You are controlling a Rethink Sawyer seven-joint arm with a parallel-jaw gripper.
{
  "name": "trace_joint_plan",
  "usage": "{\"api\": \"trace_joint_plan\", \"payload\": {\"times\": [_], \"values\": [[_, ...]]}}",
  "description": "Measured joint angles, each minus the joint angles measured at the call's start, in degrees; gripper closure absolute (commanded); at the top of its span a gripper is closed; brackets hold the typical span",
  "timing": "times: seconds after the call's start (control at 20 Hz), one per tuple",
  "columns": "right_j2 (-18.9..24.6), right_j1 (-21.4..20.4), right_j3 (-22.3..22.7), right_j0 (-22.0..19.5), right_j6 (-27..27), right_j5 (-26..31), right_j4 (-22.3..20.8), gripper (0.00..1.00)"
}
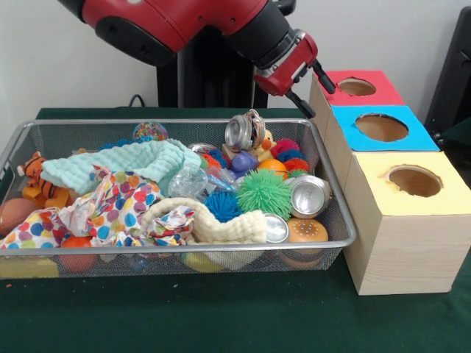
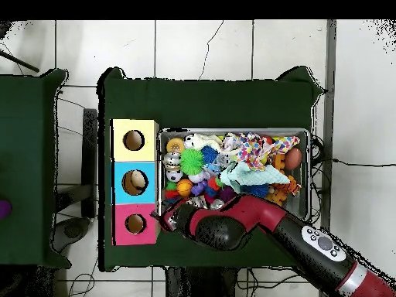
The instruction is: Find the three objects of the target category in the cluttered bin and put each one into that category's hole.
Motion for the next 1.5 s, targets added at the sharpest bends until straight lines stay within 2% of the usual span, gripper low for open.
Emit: {"api": "trace_joint_plan", "payload": {"times": [0.45,0.75,1.15,1.5], "values": [[0.0,2.1,-1.3,-3.1,-9.0,6.4,0.4,0.0],[-0.1,6.0,-6.2,-5.1,-20.0,10.3,0.4,0.0],[-1.1,9.7,-11.9,-5.7,-31.1,11.7,0.4,0.0],[-1.9,11.6,-15.0,-5.7,-36.1,11.9,0.8,0.0]]}}
